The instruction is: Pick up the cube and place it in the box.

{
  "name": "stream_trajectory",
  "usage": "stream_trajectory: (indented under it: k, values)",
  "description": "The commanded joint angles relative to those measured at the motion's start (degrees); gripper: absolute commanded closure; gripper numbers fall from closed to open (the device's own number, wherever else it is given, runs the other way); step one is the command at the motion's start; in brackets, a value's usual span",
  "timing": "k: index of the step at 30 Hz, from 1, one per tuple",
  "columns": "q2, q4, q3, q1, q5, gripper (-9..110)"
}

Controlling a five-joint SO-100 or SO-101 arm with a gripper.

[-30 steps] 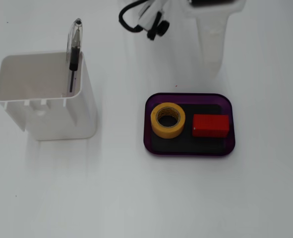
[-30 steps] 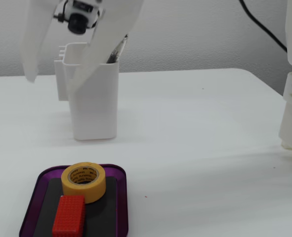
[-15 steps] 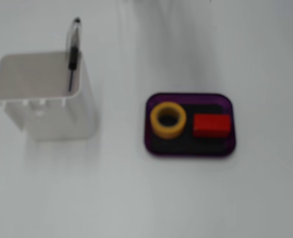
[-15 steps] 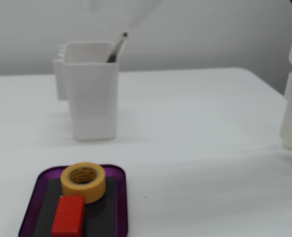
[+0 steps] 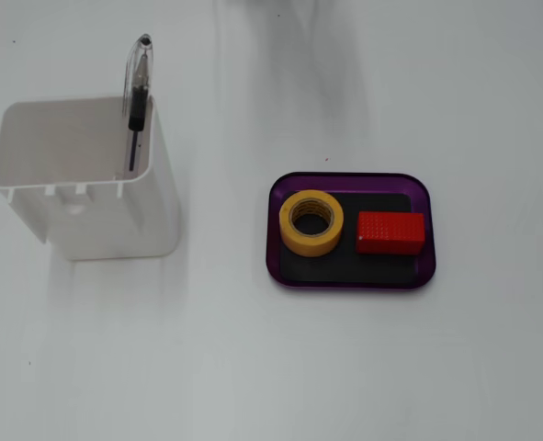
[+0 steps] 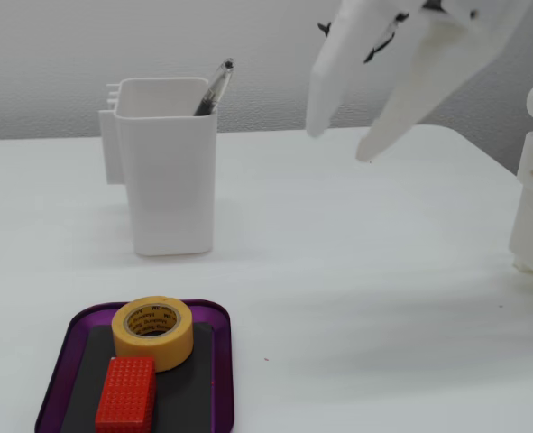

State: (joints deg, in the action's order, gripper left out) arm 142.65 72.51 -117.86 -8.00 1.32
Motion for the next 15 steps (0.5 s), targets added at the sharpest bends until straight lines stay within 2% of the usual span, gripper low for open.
stream_trajectory:
  k: [1, 9, 15]
  values:
    - [10.6, -7.4, -15.8, 0.4, -0.1, 92]
    - [33.5, -16.7, -41.0, 0.5, -0.4, 92]
    - [49.0, -15.4, -51.5, 4.4, -0.4, 92]
